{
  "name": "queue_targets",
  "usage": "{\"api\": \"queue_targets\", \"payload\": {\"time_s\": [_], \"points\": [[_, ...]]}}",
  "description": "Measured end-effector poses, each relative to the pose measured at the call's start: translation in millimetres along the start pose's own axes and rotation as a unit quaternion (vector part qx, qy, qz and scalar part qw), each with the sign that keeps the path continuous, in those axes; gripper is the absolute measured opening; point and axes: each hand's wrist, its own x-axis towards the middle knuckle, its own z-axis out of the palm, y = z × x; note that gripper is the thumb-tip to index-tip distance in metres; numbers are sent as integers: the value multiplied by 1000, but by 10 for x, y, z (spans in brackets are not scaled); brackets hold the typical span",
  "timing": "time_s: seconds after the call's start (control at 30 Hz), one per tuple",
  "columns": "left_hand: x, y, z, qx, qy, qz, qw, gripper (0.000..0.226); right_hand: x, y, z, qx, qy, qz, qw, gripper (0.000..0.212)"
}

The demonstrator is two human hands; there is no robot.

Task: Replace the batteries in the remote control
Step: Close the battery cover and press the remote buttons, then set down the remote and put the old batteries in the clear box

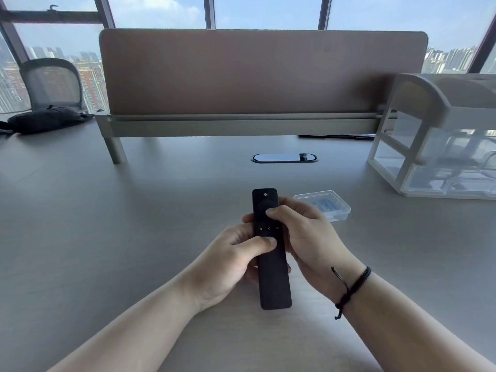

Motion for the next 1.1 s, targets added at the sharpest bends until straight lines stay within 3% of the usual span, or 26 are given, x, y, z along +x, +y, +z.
{"api": "queue_targets", "payload": {"time_s": [0.13, 0.23, 0.4, 0.5, 0.6, 0.7, 0.87, 1.0, 1.1], "points": [[1, 6, -7, -5, 11, 6, 1000, 20, 56, -5, -39, 2, 33, -12, 999, 20], [14, 15, -31, 23, 61, 33, 997, 20, 147, -23, -144, 9, 123, -40, 992, 16], [11, 30, -58, 78, 118, 54, 988, 7, 248, 24, -329, -89, 241, -59, 965, 13], [47, -19, -78, 146, 170, 48, 973, 20, 256, 70, -352, -258, 232, -74, 935, 14], [81, -70, -111, 271, 236, 64, 931, 40, 234, 145, -325, -419, 203, -70, 882, 17], [97, -82, -154, 329, 280, 74, 899, 58, 198, 180, -293, -520, 170, -40, 836, 31], [87, -84, -205, 383, 297, 32, 874, 53, 141, 179, -276, -578, 140, -18, 804, 49], [78, -93, -221, 390, 309, 28, 867, 47, 142, 179, -280, -595, 145, -16, 790, 38], [87, -77, -219, 369, 321, 22, 872, 44, 173, 201, -306, -572, 138, -4, 808, 32]]}}
